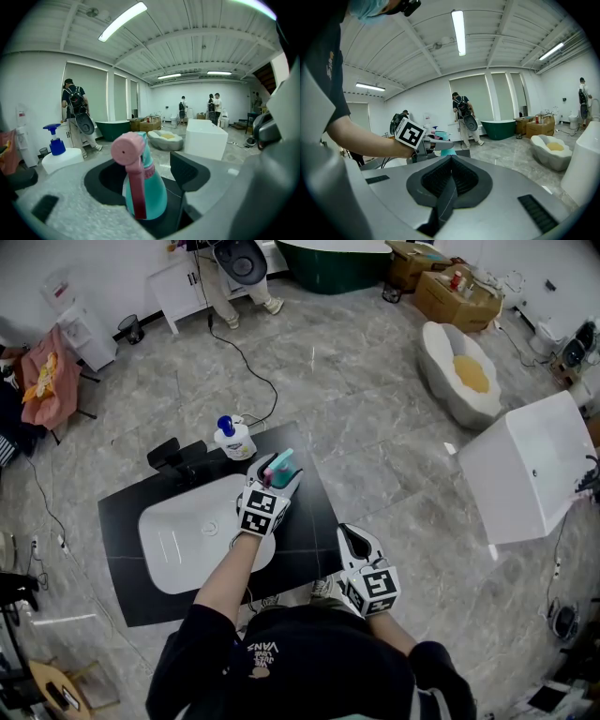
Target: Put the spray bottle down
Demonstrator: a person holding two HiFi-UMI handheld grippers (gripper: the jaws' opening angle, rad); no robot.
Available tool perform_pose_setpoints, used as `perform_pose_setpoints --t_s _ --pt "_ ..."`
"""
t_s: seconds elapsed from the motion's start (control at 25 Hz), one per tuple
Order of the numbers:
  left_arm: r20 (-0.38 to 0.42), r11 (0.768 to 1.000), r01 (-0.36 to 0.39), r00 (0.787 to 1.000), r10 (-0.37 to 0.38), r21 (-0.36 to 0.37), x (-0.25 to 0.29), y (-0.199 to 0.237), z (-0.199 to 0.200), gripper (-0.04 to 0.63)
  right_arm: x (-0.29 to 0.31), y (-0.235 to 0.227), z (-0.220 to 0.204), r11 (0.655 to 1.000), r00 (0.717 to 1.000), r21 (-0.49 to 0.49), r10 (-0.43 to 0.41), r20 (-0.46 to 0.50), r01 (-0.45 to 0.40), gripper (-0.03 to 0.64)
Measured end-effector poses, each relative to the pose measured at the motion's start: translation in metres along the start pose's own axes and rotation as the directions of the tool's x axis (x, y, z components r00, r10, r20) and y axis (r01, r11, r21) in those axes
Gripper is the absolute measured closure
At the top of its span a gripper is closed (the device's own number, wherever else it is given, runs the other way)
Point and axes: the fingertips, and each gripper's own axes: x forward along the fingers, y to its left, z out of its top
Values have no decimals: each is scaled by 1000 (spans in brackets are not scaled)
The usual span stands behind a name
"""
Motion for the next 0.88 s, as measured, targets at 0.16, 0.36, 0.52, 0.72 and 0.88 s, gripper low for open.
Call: perform_pose_setpoints --t_s 0.16,0.36,0.52,0.72,0.88 --pt "6 1000 -7 1000 7 0 -5 3 0 295 0 5 0 1000 1000 -3 -2 7 2 615" --pt "22 1000 -8 1000 8 4 -17 6 3 288 -1 12 3 1000 1000 -2 -16 22 16 615" --pt "35 1000 0 999 0 11 -32 4 5 288 -5 20 4 1000 999 -6 -30 33 30 615" --pt "40 1000 13 999 -14 19 -59 0 1 288 -10 36 7 999 998 -7 -48 47 49 615" --pt "54 999 27 998 -28 20 -82 -5 -4 288 -15 51 4 998 996 -4 -64 57 65 615"
